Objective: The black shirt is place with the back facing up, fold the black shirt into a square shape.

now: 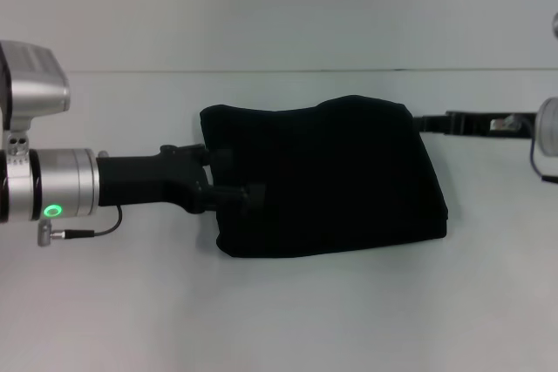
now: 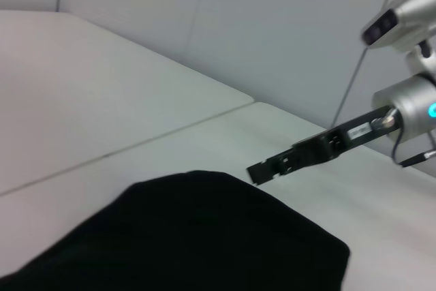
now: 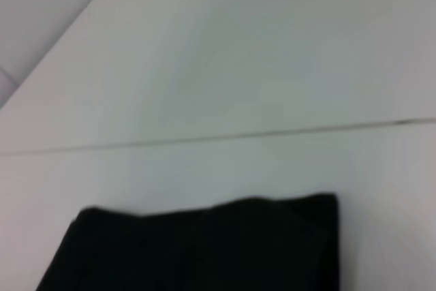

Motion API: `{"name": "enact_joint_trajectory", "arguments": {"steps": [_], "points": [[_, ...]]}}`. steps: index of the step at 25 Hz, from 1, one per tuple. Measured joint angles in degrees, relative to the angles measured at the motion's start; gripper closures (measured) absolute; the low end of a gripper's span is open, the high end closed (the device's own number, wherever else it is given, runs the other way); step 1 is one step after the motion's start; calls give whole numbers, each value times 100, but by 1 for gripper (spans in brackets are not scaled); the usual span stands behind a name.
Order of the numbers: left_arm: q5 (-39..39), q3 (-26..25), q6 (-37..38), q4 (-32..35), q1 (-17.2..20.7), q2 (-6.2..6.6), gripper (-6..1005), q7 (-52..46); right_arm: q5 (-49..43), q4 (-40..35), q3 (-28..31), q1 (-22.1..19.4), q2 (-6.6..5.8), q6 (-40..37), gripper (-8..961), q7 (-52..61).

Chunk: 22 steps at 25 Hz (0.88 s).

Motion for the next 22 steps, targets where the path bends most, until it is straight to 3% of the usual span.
{"name": "enact_joint_trajectory", "arguments": {"steps": [6, 8, 11, 14, 19, 22], "points": [[-175, -5, -344, 2, -86, -25, 68, -159, -41, 199, -24, 290, -297, -66, 624, 802], [-209, -3, -435, 2, -104, -26, 68, -166, -55, 445, -54, 451, -397, -73, 380, 1101], [-239, -11, -588, -2, -147, -28, 68, -200, -59, 751, -66, 645, -452, -61, 278, 1292], [-295, -11, -643, 8, -158, -29, 68, -220, -56, 886, -81, 757, -375, 128, 176, 1336], [-468, -10, -677, 1, -146, -14, 67, -226, -56, 942, -101, 906, -98, 675, 179, 1350], [-577, -9, -670, -4, -106, 3, 67, -230, -52, 1055, -103, 999, 3, 951, 181, 1363]]}}
